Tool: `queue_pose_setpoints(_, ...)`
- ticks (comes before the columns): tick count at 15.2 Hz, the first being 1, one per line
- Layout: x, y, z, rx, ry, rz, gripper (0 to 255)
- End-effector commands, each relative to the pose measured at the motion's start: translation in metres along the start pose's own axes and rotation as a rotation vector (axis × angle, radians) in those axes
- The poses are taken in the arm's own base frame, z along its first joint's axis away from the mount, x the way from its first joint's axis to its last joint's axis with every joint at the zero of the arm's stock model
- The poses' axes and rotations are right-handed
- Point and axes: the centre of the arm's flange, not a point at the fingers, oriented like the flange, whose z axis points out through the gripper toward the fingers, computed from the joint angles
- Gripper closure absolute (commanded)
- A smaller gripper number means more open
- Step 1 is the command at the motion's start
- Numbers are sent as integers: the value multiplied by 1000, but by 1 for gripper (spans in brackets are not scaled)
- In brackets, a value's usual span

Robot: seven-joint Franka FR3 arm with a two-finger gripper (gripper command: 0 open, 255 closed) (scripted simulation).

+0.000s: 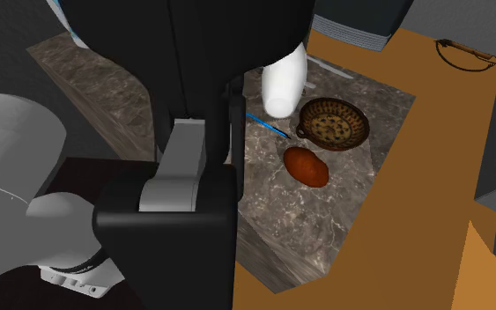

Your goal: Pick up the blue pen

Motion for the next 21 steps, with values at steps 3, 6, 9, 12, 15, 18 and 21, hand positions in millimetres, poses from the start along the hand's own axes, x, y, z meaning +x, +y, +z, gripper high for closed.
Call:
queue_pose_setpoints(3, -3, -22, 12, 6, -6, 38, 0)
queue_pose_setpoints(6, -6, -55, 30, 16, -16, 96, 0)
queue_pose_setpoints(9, -7, -89, 48, 25, -26, 154, 0)
queue_pose_setpoints(12, -7, -123, 66, 35, -35, 212, 0)
queue_pose_setpoints(15, -4, -157, 83, 45, -45, 269, 0)
queue_pose_setpoints(18, 0, -191, 100, 54, -55, 327, 0)
queue_pose_setpoints(21, 6, -225, 116, 64, -64, 385, 0)
